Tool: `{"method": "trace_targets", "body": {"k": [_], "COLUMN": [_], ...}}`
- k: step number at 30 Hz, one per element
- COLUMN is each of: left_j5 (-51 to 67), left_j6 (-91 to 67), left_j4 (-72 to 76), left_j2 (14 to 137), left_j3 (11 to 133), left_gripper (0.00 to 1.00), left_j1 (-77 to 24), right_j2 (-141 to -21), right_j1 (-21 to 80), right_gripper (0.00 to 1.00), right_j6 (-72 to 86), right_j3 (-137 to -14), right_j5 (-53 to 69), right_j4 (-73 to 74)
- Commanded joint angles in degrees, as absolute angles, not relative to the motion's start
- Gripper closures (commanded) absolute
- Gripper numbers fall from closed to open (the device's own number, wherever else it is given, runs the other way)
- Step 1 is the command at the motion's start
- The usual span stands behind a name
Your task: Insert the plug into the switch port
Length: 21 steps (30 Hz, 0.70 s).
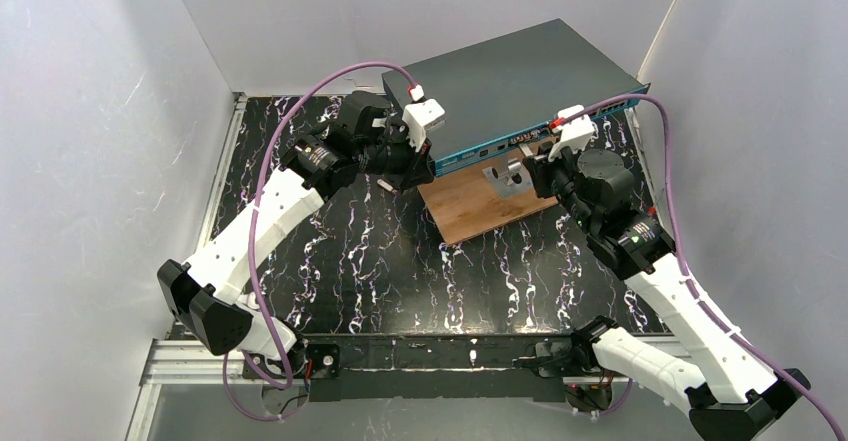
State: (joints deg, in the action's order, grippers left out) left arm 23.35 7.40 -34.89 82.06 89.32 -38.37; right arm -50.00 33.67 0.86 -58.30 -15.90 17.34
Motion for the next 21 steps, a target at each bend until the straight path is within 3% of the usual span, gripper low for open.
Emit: {"method": "trace_targets", "body": {"k": [1, 21], "left_j5": [23.00, 22.69], "left_j6": [7.07, 7.21], "left_j4": [-33.22, -33.31], "left_j2": [81.01, 81.26], "left_j3": [91.90, 92.02], "left_gripper": [1.00, 1.00], "left_j1": [-38.16, -38.23], "right_j2": [-50.56, -51.67], "right_j1": [33.63, 33.66], "right_gripper": [0.99, 0.99], "right_j6": [-1.69, -2.46], "right_j3": [-60.29, -60.58], "right_j5": [-14.97, -13.32], "right_j4": [11.87, 9.47]}}
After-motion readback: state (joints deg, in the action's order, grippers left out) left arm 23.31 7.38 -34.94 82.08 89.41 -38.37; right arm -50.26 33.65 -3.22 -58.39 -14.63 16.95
